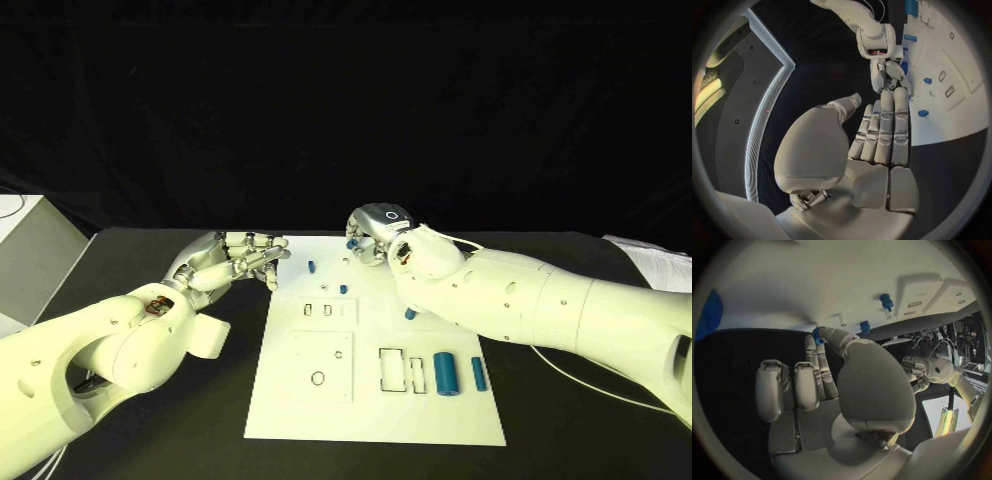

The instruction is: Assemble the parts on the task board

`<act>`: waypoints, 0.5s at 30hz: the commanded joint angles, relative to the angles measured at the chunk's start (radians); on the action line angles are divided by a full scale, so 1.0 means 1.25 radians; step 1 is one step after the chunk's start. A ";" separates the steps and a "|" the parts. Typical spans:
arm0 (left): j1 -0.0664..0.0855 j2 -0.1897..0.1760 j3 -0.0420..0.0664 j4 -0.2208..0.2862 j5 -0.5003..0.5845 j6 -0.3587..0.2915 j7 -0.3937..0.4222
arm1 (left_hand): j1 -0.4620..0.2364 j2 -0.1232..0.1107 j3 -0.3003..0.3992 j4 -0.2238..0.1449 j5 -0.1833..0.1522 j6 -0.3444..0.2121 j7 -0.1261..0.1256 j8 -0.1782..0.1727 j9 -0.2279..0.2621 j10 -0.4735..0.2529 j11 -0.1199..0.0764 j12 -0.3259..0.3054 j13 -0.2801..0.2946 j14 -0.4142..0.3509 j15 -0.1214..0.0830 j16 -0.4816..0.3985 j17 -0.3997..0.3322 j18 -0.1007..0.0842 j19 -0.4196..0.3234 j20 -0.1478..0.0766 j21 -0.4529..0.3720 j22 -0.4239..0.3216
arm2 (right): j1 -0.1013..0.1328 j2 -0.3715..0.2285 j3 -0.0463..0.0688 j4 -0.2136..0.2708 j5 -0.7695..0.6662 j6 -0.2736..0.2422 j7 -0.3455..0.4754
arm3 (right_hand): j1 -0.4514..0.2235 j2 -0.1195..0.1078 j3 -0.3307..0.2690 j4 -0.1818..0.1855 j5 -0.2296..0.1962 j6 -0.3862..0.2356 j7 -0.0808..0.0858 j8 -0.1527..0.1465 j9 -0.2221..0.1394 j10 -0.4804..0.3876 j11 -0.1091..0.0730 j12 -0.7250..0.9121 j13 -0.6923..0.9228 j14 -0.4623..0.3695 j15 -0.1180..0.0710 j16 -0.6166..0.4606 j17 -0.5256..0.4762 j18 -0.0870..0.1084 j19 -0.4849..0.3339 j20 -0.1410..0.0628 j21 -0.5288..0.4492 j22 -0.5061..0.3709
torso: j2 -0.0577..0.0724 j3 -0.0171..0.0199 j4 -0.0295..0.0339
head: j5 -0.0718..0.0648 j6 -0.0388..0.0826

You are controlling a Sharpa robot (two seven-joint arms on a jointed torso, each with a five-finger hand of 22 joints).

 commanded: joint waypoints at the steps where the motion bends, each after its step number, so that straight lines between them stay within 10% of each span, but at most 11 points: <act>1: 0.001 0.000 0.001 0.001 -0.003 0.013 0.003 | -0.005 -0.003 0.003 0.000 0.001 -0.004 0.001 -0.005 0.001 -0.006 0.000 -0.003 0.001 -0.007 0.001 0.005 0.001 0.004 -0.004 0.001 0.002 0.001 | -0.001 -0.002 -0.001 0.002 -0.018 0.028 -0.013 | -0.005 -0.002 0.005 0.000 0.005 -0.002 0.001 0.003 0.001 -0.002 0.000 0.001 0.001 0.032 -0.003 0.005 -0.001 -0.014 0.013 -0.003 0.001 0.007 | 0.002 -0.0009 0.0004 | 0.000 0.000; 15: 0.001 0.001 0.001 0.001 -0.003 0.014 0.002 | -0.005 -0.003 0.003 0.000 0.001 -0.004 0.001 -0.005 0.001 -0.006 0.000 -0.003 0.001 -0.007 0.001 0.005 0.001 0.004 -0.004 0.001 0.002 0.001 | -0.001 0.002 -0.001 -0.004 -0.017 0.035 -0.012 | -0.011 -0.007 0.004 0.002 0.002 -0.006 0.002 0.002 0.004 -0.006 0.002 -0.001 0.002 0.030 -0.002 0.004 -0.005 -0.013 0.010 -0.002 -0.003 0.002 | 0.003 -0.0017 0.0009 | -0.002 0.001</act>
